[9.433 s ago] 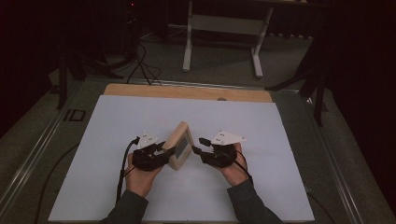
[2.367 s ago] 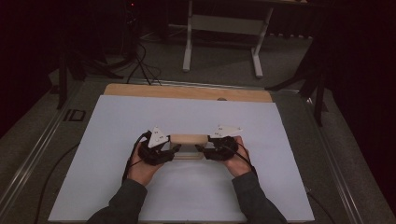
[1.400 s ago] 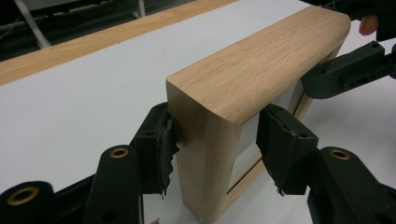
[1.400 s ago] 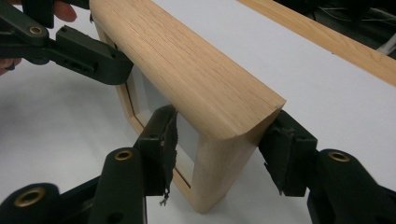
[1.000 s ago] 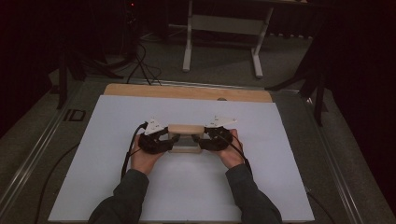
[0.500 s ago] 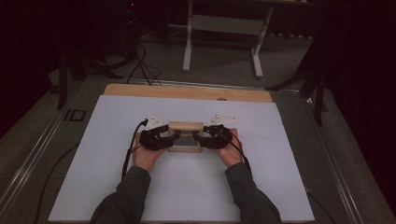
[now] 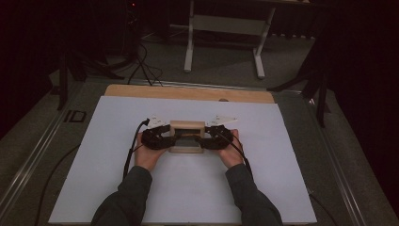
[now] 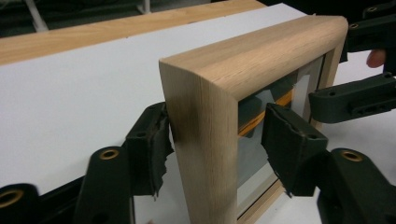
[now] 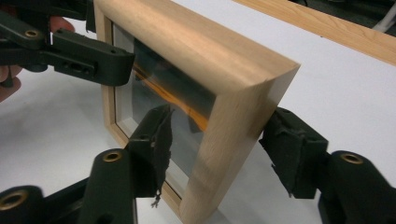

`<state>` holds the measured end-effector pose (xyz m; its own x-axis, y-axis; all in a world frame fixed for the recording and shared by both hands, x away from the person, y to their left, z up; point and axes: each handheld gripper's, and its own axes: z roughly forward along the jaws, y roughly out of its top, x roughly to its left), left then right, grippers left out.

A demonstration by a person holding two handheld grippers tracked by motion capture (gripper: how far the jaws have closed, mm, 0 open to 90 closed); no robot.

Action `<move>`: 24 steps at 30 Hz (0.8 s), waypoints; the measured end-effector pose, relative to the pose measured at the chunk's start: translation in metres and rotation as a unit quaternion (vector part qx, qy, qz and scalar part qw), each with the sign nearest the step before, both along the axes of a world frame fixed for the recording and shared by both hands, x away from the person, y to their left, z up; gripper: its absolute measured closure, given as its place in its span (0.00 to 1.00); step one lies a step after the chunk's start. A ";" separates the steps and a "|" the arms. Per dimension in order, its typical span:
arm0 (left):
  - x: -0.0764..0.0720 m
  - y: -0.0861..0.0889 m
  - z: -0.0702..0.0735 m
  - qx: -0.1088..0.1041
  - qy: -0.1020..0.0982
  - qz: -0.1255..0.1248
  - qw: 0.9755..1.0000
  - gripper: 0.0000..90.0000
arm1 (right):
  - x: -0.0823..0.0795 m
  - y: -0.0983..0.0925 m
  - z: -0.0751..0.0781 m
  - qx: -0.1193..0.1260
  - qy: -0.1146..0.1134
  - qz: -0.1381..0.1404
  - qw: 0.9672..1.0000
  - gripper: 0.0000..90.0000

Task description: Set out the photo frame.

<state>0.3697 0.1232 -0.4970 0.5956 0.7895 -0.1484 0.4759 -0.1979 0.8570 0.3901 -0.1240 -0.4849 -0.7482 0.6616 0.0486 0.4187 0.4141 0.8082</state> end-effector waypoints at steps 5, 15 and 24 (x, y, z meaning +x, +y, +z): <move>0.002 0.001 -0.001 -0.004 0.008 0.003 1.000 0.42 | 0.000 0.002 -0.001 -0.002 0.001 -0.001 1.000 0.43; -0.004 0.003 0.005 0.001 0.008 0.006 1.000 0.41 | -0.001 -0.001 0.000 -0.002 0.002 -0.007 1.000 0.39; -0.018 0.008 0.017 0.004 -0.016 0.009 1.000 0.40 | -0.007 -0.004 0.006 0.005 -0.001 -0.014 1.000 0.33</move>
<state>0.3515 0.1310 -0.4804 0.5860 0.8009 -0.1228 0.4522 -0.1975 0.8698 0.3836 -0.1278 -0.4792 -0.7301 0.6813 0.0532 0.4274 0.3945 0.8134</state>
